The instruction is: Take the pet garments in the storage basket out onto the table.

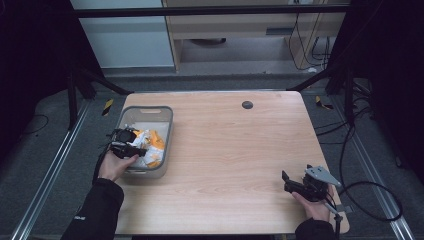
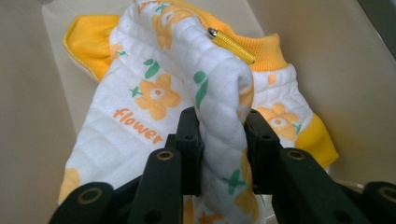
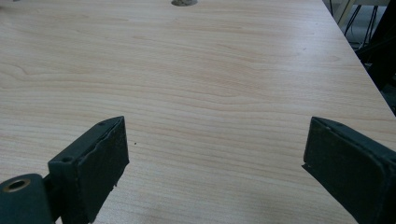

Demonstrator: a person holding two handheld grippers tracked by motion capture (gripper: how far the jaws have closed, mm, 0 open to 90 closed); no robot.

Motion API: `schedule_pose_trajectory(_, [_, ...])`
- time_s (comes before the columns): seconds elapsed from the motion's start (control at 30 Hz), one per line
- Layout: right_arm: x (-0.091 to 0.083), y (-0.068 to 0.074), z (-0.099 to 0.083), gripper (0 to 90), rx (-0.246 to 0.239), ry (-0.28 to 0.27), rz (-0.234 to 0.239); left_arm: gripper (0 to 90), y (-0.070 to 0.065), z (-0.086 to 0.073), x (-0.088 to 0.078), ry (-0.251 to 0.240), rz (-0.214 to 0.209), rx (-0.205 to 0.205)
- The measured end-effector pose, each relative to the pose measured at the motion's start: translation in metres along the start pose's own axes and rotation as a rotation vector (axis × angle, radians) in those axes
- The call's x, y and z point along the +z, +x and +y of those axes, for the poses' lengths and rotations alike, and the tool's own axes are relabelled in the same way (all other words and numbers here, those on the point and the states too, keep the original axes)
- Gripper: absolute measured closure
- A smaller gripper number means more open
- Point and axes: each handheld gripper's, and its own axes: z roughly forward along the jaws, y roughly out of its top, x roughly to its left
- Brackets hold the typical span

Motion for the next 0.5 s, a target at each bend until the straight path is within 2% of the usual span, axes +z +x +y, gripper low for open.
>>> schedule_pose_trajectory(0.27, [0.0, 0.0, 0.0, 6.7, 0.0, 0.0, 0.0, 74.5, 0.001, 0.0, -0.007, -0.018, -0.007, 0.003])
schedule_pose_trajectory(0.5, [0.0, 0.0, 0.0, 6.8, 0.0, 0.0, -0.001, 75.3, 0.002, 0.006, -0.024, -0.06, -0.002, 0.007])
